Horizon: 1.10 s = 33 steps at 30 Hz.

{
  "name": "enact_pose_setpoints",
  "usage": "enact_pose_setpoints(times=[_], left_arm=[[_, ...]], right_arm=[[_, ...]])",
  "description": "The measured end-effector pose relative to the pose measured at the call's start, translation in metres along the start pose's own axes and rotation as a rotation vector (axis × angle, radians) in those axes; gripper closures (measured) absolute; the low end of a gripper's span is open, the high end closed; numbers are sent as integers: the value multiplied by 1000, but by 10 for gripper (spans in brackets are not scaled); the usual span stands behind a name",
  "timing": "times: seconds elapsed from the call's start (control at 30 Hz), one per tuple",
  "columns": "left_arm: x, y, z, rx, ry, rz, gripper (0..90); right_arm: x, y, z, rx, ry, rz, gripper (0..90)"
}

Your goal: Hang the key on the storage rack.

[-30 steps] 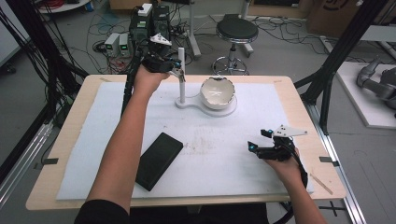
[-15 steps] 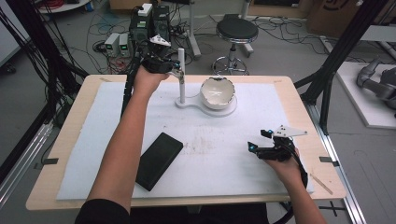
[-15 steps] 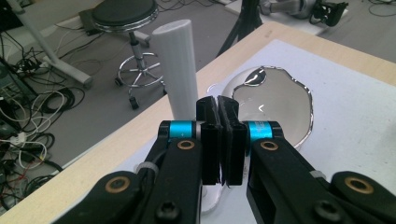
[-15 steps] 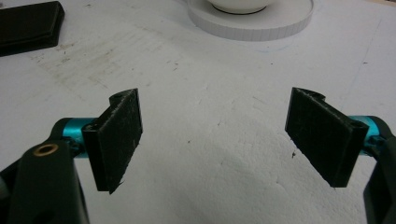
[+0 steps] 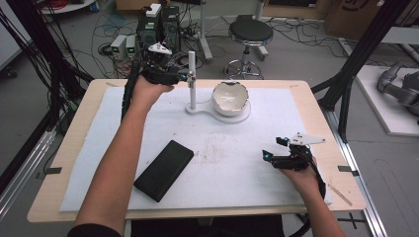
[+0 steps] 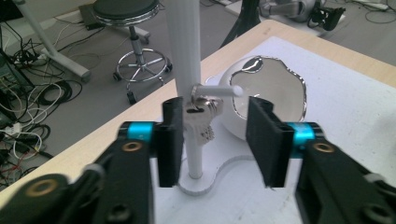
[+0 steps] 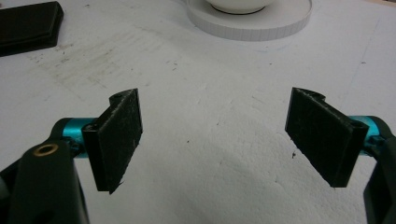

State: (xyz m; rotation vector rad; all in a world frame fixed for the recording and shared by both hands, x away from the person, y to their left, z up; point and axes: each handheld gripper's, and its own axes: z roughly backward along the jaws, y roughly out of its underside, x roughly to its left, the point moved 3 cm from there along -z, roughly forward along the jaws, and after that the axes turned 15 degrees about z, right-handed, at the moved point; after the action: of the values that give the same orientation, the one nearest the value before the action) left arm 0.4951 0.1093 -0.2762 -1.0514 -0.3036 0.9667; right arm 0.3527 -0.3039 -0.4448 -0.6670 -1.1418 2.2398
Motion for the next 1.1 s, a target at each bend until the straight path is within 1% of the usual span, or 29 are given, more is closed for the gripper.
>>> enact_pose_setpoints(times=[0.07,0.13,0.17,0.27,0.43,0.6,0.67,0.73,0.8,0.9,0.93,0.97,1.03,1.1], left_arm=[[-1,4,5,-12,9,0,498],[-1,9,10,-16,16,3,442],[-1,11,13,-13,15,-2,430],[-3,20,20,-26,40,6,363],[-6,36,30,-35,74,11,343],[-9,54,38,-22,86,5,294],[-12,65,42,-27,82,2,291],[-16,78,45,-34,89,-2,292],[-18,90,47,-43,105,4,291],[-20,105,52,-49,116,9,279],[-20,110,53,-50,117,7,274],[-20,116,55,-49,108,-1,271],[-20,124,58,-50,99,-4,249],[-19,135,62,-54,105,1,239]], right_arm=[[1,0,0,0,-1,1,193],[1,0,1,1,0,0,193],[2,0,1,2,-1,3,193],[2,0,1,3,2,2,193],[2,0,2,1,3,3,193],[2,-1,3,-3,9,4,193],[2,-1,3,-4,8,0,193],[2,0,3,-3,7,0,193],[2,0,3,-2,7,-2,193],[2,0,3,0,7,-2,193],[2,0,3,0,6,-3,193],[2,0,3,0,6,-2,193],[2,0,3,0,7,-2,193],[2,0,4,0,9,-4,193]])
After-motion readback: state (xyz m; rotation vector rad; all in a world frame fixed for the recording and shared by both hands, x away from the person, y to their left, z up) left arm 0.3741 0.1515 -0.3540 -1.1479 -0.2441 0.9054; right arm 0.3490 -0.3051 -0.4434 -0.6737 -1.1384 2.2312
